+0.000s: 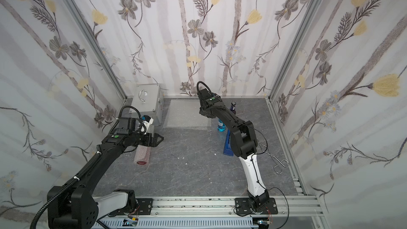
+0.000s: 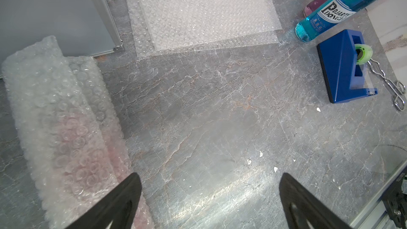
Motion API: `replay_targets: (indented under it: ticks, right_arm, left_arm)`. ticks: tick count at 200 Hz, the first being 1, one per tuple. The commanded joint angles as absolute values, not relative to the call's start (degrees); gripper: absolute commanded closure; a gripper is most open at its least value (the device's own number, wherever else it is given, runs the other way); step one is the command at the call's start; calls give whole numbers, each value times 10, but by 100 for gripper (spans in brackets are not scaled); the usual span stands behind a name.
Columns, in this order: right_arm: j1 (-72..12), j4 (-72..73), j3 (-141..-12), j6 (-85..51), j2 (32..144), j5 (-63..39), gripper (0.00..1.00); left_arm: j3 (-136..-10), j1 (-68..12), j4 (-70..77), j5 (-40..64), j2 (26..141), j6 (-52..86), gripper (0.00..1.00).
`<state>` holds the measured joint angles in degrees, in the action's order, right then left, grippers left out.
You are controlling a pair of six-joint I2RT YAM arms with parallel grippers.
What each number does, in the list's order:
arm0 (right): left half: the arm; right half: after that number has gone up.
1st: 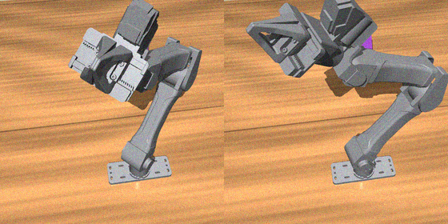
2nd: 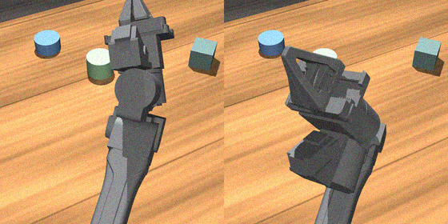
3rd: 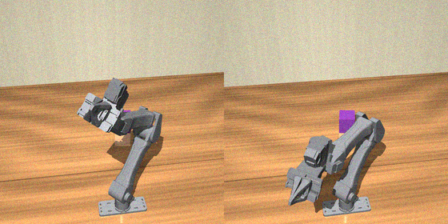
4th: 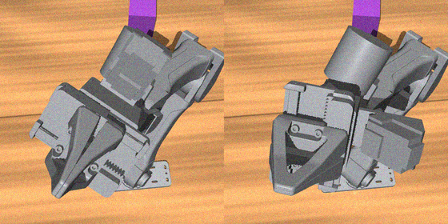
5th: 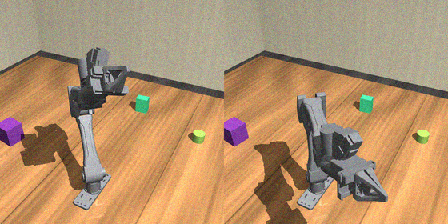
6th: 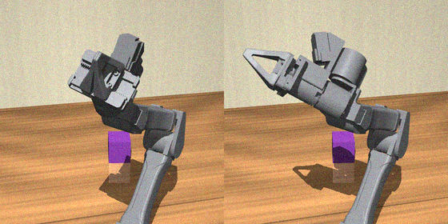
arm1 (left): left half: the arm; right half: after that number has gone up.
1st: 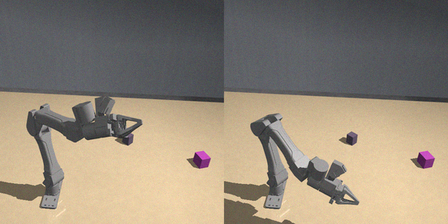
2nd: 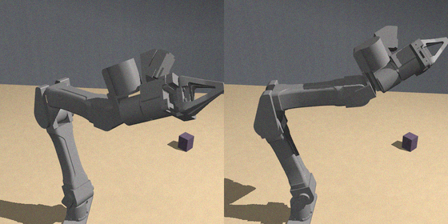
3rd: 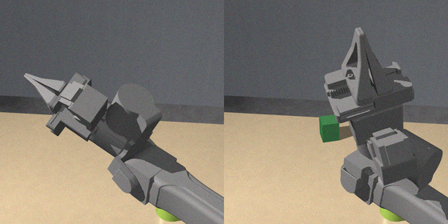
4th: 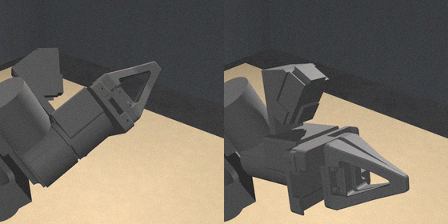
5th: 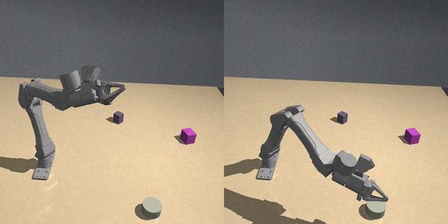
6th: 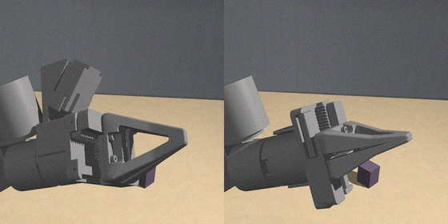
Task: Wrap wine bottles in bubble wrap
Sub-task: Move the bubble wrap to the center of the board.
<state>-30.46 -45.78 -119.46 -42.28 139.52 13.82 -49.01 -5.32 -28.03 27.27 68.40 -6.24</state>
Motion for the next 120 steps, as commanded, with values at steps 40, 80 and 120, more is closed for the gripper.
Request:
replay_targets:
  ticks: [40,80,120]
  right_arm:
    - [-290,-462,-1205,-433,1441,111,61]
    - [-285,-458,-1207,-441,1459,102,60]
    - [-281,-451,-1206,-443,1472,87,61]
  left_arm:
    - [-484,-54,-254,281,683,-69,0]
    - [-481,-54,-253,284,684,-69,1]
    - [-479,-55,-251,285,685,-69,2]
